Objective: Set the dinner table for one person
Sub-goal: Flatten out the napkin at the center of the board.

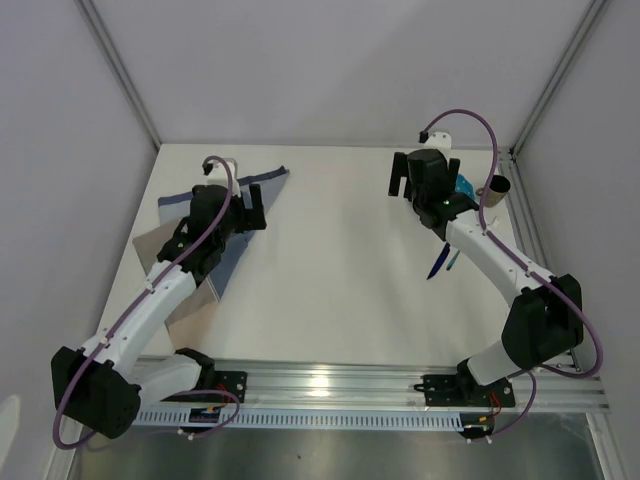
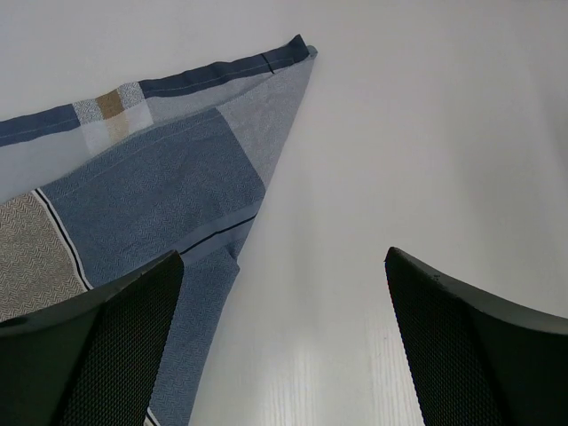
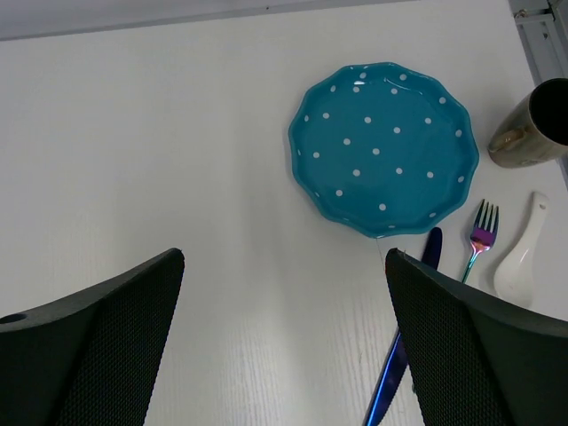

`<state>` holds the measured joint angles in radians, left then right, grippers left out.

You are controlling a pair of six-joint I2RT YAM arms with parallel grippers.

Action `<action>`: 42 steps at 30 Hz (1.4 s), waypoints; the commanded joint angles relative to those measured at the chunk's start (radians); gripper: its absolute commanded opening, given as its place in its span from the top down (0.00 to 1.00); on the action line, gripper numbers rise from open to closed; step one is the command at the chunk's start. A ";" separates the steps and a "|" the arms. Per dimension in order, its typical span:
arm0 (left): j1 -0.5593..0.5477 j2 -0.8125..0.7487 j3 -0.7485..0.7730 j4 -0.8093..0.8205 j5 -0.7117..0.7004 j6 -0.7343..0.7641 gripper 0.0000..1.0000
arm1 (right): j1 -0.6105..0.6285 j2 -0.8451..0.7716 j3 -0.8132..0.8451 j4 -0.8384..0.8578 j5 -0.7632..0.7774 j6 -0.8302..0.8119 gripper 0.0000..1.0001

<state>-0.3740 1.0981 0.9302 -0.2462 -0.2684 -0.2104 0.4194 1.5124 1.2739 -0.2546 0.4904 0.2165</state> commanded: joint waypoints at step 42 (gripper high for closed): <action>0.664 0.891 0.702 -0.684 0.192 -0.584 0.04 | 0.163 -0.023 -0.062 0.029 -0.053 0.067 0.00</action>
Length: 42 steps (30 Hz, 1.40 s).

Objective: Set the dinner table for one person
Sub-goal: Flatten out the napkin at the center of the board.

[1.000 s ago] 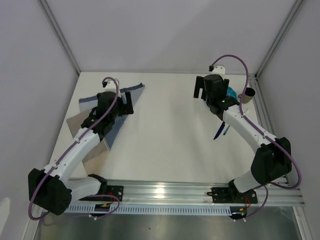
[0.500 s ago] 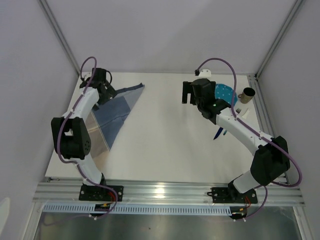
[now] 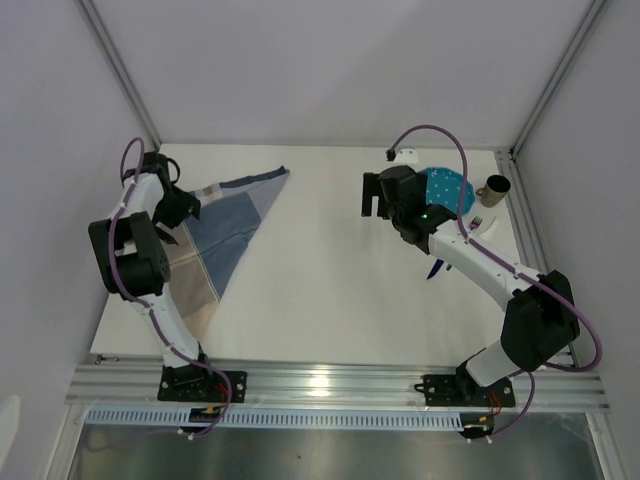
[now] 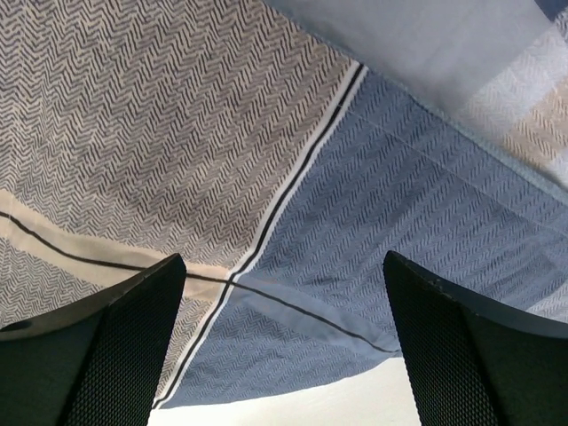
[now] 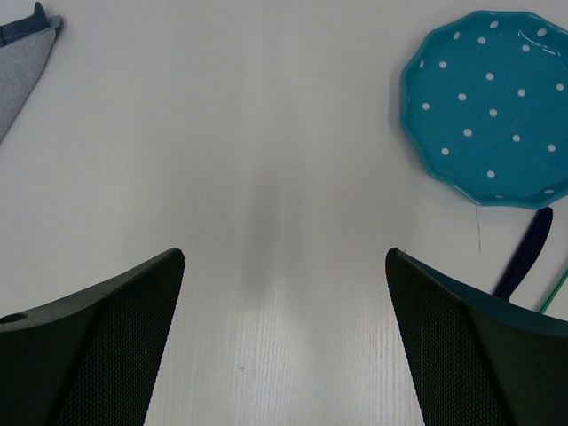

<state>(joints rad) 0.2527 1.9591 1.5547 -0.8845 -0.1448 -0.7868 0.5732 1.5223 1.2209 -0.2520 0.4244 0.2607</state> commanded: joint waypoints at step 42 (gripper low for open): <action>-0.056 0.153 0.097 -0.304 0.045 0.353 0.99 | 0.036 -0.013 0.052 0.022 -0.127 0.057 0.01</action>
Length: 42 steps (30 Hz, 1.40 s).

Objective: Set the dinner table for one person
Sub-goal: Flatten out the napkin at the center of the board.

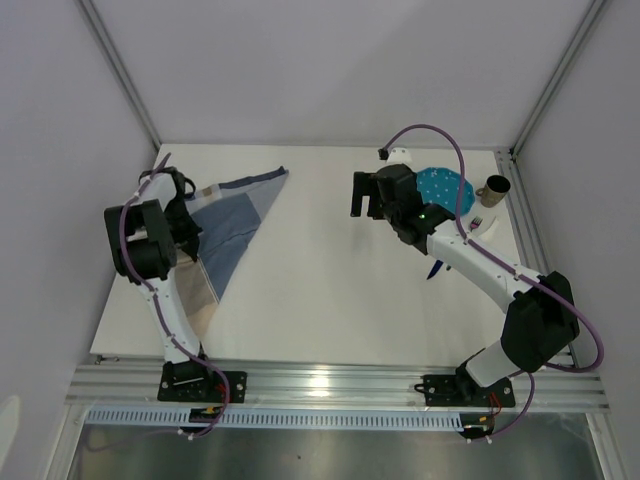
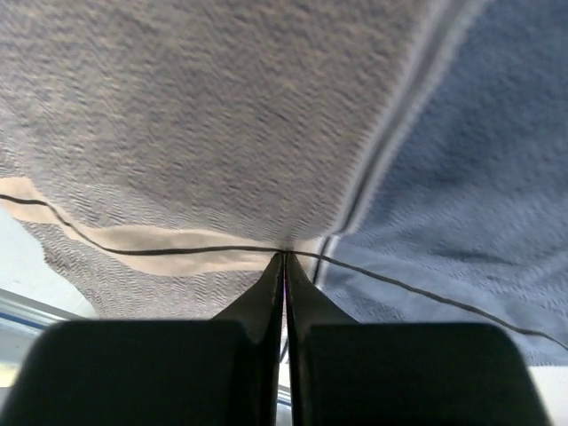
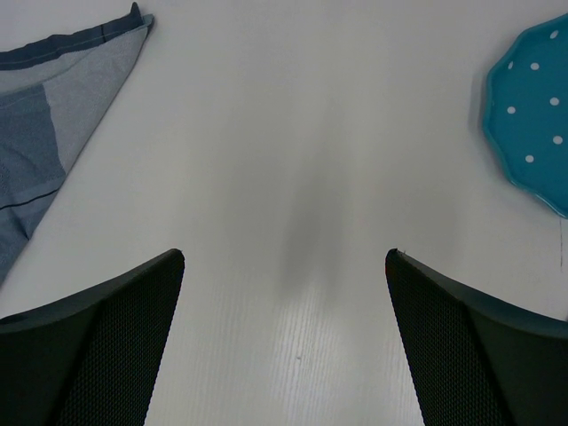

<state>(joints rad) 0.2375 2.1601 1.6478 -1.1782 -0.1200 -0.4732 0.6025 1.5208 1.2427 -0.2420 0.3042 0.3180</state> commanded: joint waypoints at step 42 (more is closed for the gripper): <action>-0.469 0.032 0.001 -0.044 -0.216 0.070 0.94 | 0.005 -0.116 -0.057 0.015 -0.054 -0.023 0.01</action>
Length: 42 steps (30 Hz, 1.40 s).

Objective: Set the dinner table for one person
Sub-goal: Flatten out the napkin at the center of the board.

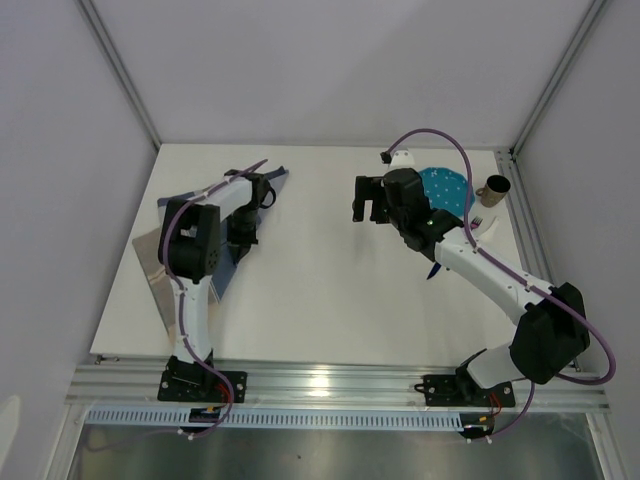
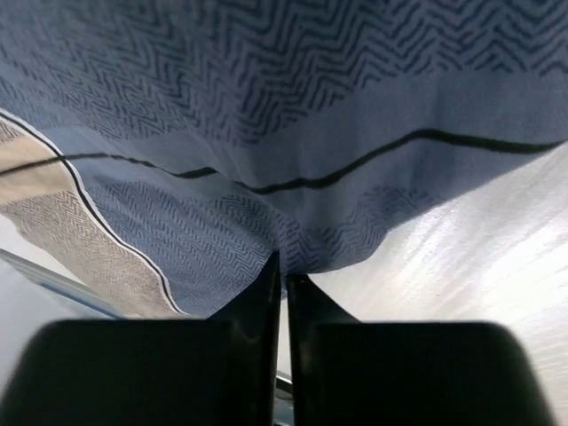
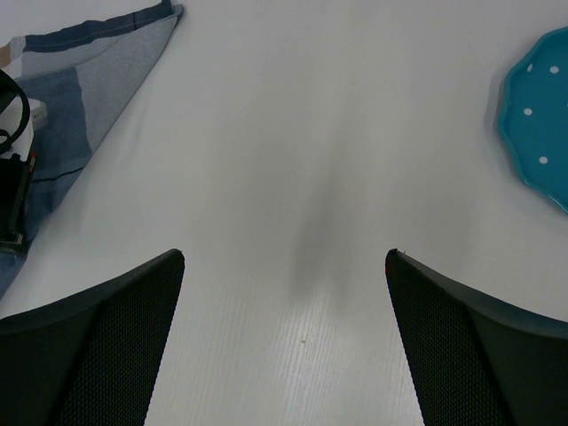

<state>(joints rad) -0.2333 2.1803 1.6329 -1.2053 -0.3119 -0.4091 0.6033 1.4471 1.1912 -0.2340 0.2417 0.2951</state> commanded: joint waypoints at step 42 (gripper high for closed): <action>-0.663 -0.525 -0.154 -0.117 -0.432 -0.172 0.01 | -0.177 0.147 0.119 0.114 -0.053 0.021 0.01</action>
<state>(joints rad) -0.9272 1.7184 1.3945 -1.2320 -0.5034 -0.4221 0.4591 1.5688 1.2461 -0.2287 0.3061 0.3172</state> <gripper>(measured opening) 0.988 0.993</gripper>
